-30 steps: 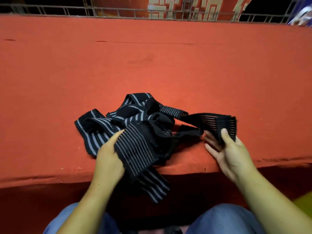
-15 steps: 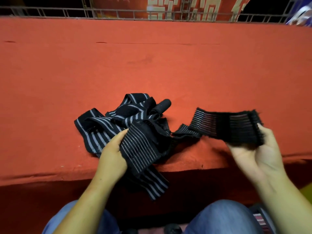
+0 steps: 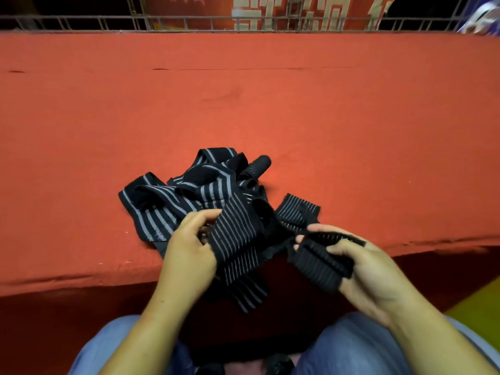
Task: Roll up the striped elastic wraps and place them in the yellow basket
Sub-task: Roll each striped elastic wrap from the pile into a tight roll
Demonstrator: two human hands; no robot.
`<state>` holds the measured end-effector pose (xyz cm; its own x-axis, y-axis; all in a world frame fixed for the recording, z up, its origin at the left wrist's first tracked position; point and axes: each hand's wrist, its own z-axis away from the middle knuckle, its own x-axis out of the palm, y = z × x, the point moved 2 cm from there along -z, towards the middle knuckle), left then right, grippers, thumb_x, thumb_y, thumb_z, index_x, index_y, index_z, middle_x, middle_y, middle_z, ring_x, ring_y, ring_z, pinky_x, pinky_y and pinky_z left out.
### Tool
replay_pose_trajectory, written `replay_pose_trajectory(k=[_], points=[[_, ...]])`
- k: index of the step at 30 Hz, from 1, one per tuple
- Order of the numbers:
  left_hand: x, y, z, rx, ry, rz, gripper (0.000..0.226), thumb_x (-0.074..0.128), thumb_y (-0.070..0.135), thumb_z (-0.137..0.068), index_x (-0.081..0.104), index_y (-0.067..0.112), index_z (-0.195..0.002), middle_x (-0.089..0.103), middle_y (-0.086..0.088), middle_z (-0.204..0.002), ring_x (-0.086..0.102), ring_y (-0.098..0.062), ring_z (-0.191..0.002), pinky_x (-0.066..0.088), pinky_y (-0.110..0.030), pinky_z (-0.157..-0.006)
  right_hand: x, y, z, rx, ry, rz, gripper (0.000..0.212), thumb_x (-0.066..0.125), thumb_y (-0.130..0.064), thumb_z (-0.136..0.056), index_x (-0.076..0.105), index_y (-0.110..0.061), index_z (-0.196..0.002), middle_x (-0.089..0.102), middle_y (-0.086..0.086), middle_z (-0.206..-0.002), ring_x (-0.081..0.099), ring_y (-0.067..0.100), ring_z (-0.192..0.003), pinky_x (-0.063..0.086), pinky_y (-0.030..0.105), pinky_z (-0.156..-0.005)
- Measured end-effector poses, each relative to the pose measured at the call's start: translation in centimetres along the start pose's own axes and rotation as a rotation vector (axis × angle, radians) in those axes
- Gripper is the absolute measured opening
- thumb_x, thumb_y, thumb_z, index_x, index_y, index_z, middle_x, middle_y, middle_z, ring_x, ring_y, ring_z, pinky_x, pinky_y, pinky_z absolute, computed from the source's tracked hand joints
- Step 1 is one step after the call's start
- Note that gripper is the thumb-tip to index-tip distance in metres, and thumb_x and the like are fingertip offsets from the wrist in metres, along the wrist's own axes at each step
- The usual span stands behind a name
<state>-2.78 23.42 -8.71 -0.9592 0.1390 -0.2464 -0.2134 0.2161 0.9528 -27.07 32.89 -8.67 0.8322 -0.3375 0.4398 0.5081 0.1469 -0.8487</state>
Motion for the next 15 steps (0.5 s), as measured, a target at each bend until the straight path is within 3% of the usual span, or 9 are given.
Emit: replay_pose_trajectory(k=[3, 6, 10, 13, 15], points=[[1.0, 0.5, 0.6, 0.026, -0.076, 0.024, 0.028, 0.075, 0.009, -0.092, 0.073, 0.033, -0.105, 0.074, 0.002, -0.105, 0.072, -0.011, -0.095, 0.058, -0.034, -0.083, 0.9, 0.9, -0.1, -0.034, 0.040, 0.087, 0.048, 0.030, 0.019, -0.085, 0.074, 0.002, -0.089, 0.078, 0.020, -0.109, 0.076, 0.032, -0.105, 0.059, 0.046, -0.091], [2.3, 1.1, 1.3, 0.045, -0.186, 0.021, 0.023, 0.071, 0.012, -0.096, 0.071, 0.031, -0.110, 0.074, 0.009, -0.106, 0.071, -0.008, -0.100, 0.057, -0.030, -0.086, 1.9, 2.0, -0.4, -0.070, 0.057, 0.234, 0.054, 0.033, 0.017, -0.080, 0.077, -0.014, -0.073, 0.077, 0.013, -0.086, 0.071, 0.024, -0.080, 0.054, 0.033, -0.072], [3.9, 0.8, 1.6, 0.132, -0.215, -0.075, 0.031, 0.064, 0.012, -0.101, 0.069, 0.036, -0.121, 0.065, 0.022, -0.122, 0.062, 0.003, -0.118, 0.051, -0.019, -0.097, 3.5, 2.8, -0.5, -0.157, 0.050, 0.315, 0.046, 0.035, 0.008, -0.081, 0.076, -0.012, -0.089, 0.059, 0.011, -0.060, 0.055, 0.016, -0.061, 0.048, 0.027, -0.064], [4.7, 0.1, 1.7, 0.205, -0.203, -0.176, 0.035, 0.060, 0.014, -0.103, 0.068, 0.037, -0.128, 0.060, 0.023, -0.133, 0.053, 0.000, -0.132, 0.045, -0.026, -0.110, 4.2, 2.7, -0.5, -0.228, 0.020, 0.332, 0.028, 0.049, -0.028, -0.094, 0.073, -0.016, -0.103, 0.050, 0.006, -0.053, 0.047, 0.014, -0.053, 0.042, 0.028, -0.060], [5.2, -0.3, 1.9, 0.263, -0.199, -0.276, 0.036, 0.062, 0.019, -0.102, 0.067, 0.045, -0.127, 0.055, 0.022, -0.140, 0.047, 0.000, -0.136, 0.036, -0.023, -0.116, 4.2, 2.8, -0.5, -0.243, 0.037, 0.368, 0.036, 0.067, -0.058, -0.094, 0.073, -0.023, -0.101, 0.064, -0.002, -0.066, 0.058, 0.013, -0.058, 0.045, 0.023, -0.058]])
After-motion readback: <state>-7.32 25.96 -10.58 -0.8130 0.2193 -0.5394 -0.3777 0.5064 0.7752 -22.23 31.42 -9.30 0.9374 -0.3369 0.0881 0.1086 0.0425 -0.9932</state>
